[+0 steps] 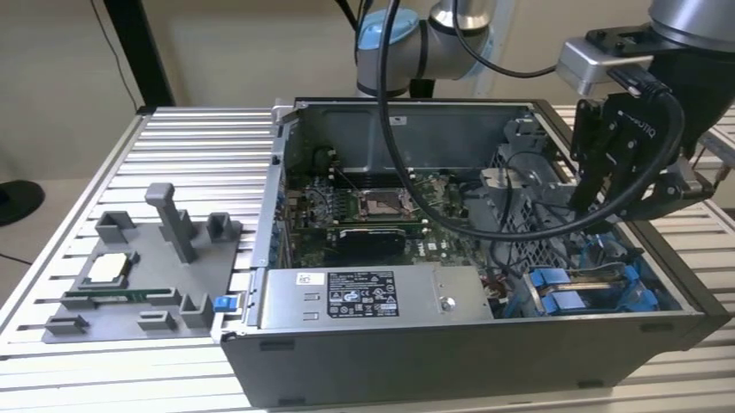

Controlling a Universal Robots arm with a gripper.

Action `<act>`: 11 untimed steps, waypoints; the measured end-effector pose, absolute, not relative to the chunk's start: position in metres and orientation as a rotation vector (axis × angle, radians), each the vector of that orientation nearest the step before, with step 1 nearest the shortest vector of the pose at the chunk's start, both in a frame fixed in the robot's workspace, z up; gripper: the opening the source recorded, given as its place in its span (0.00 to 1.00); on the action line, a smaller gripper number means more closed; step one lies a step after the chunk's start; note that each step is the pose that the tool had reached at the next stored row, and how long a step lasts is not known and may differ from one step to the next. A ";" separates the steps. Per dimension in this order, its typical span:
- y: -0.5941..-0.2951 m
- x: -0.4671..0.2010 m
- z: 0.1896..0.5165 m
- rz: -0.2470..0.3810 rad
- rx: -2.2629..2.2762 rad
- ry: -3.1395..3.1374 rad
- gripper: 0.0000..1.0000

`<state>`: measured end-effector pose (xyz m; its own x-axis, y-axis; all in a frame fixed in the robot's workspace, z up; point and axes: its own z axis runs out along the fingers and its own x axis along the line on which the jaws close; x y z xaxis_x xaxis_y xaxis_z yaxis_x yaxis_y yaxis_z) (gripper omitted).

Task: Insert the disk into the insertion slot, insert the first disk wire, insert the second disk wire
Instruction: 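Insert the first disk wire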

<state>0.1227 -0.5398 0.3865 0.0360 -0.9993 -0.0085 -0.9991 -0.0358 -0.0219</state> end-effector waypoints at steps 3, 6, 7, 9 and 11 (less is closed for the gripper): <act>-0.540 0.123 0.386 -0.014 -2.247 2.164 1.00; -0.540 0.123 0.386 -0.017 -2.248 2.161 1.00; -0.540 0.123 0.386 -0.018 -2.249 2.158 1.00; -0.540 0.123 0.386 -0.022 -2.249 2.155 1.00; -0.540 0.123 0.386 -0.025 -2.250 2.151 1.00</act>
<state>0.1228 -0.5398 0.3859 0.0451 -0.9989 -0.0083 -0.9985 -0.0448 -0.0315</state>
